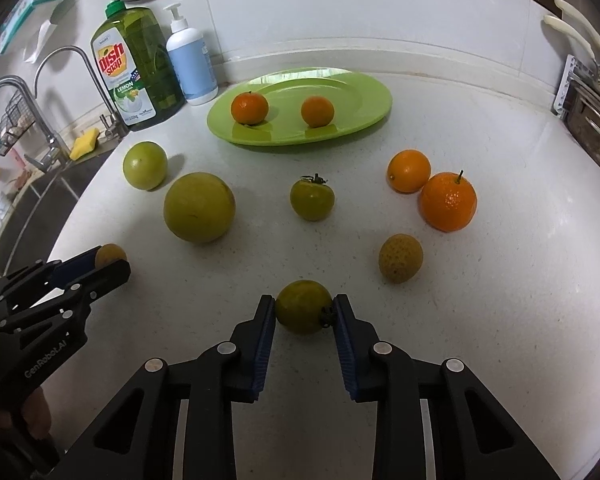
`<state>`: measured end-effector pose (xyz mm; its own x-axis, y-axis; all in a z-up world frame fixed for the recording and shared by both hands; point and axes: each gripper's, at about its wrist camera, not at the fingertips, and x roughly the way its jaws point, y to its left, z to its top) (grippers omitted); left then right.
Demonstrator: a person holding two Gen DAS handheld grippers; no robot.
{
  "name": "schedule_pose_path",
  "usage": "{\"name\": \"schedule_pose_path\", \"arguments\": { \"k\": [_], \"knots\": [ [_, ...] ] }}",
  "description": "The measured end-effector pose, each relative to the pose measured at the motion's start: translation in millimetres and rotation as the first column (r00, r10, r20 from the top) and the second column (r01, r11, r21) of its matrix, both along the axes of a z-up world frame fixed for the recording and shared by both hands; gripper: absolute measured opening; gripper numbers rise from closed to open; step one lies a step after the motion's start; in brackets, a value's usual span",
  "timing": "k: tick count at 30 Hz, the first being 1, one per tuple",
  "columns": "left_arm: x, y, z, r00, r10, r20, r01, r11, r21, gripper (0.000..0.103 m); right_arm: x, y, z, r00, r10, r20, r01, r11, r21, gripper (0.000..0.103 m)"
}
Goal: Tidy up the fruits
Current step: 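Grasp the brown kiwi with the left tool while the right tool grasps a green tomato, then place the kiwi on the green plate with the left tool while the right tool places the green tomato there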
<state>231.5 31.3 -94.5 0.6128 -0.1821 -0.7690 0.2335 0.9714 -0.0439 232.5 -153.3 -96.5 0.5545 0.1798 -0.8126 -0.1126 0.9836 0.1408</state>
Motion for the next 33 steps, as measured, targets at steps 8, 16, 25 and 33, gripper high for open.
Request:
{"name": "schedule_pose_path", "arguments": {
  "k": [8, 16, 25, 33],
  "knots": [
    [-5.3, -3.1, 10.8, 1.0, -0.003, 0.024, 0.003, 1.0, 0.0, 0.03, -6.6, 1.4, 12.7, 0.999, 0.02, 0.043, -0.02, 1.0, 0.004, 0.03],
    [-8.6, -10.2, 30.2, 0.997, -0.011, 0.07, 0.011, 1.0, 0.009, 0.03, -8.4, 0.0, 29.6, 0.995, 0.038, 0.096, -0.04, 0.999, 0.018, 0.03],
    [0.7, -22.1, 57.6, 0.99, -0.03, 0.139, 0.03, 1.0, 0.002, 0.03, -1.4, -1.0, 56.7, 0.983, 0.064, 0.171, -0.071, 0.997, 0.037, 0.03],
    [23.9, -35.6, 73.2, 0.985, -0.052, 0.162, 0.054, 0.999, -0.006, 0.03, 20.6, -6.8, 77.1, 0.972, 0.068, 0.227, -0.077, 0.996, 0.035, 0.03]
  ]
}}
